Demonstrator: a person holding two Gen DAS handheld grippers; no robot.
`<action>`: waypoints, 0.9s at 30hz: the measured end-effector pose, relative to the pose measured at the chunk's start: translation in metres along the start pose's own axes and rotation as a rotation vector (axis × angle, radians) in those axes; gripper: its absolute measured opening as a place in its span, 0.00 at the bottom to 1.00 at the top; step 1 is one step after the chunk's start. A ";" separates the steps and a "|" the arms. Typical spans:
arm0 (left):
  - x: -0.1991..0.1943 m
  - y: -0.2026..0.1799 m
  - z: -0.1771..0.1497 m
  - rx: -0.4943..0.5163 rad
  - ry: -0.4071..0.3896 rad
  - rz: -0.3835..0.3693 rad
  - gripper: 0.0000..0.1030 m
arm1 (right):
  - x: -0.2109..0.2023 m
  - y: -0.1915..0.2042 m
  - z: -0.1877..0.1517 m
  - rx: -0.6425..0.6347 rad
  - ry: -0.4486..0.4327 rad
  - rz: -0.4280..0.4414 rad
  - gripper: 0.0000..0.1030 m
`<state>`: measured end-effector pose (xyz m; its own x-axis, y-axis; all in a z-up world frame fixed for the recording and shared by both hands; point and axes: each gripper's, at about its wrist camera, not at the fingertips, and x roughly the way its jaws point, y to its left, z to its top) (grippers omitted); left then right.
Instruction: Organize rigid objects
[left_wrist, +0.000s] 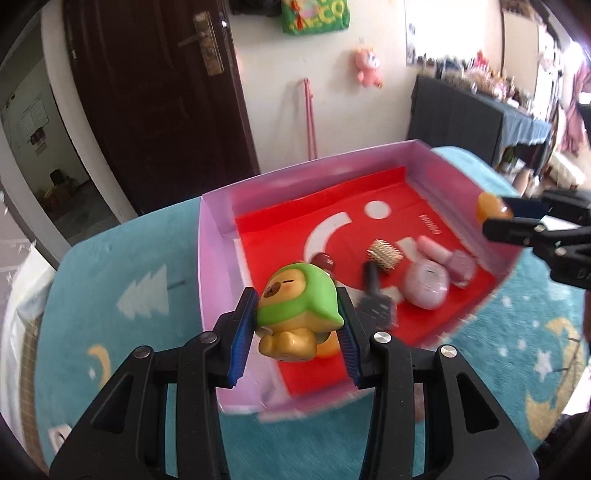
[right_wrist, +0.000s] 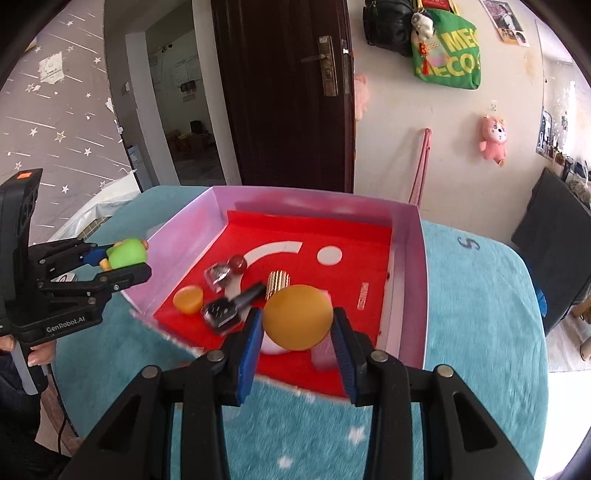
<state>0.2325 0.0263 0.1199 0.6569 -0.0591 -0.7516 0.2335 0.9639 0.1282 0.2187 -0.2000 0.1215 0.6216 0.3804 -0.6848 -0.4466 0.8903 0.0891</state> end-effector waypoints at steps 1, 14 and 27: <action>0.006 0.002 0.004 0.008 0.018 0.002 0.38 | 0.005 -0.002 0.008 -0.006 0.013 0.001 0.39; 0.071 0.012 0.036 0.106 0.240 0.050 0.38 | 0.073 -0.016 0.052 -0.081 0.216 -0.102 0.39; 0.102 0.004 0.028 0.172 0.342 0.086 0.38 | 0.117 -0.032 0.049 -0.085 0.377 -0.161 0.39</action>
<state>0.3201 0.0174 0.0620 0.4094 0.1379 -0.9019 0.3241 0.9021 0.2850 0.3372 -0.1716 0.0733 0.4159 0.1053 -0.9033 -0.4241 0.9011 -0.0902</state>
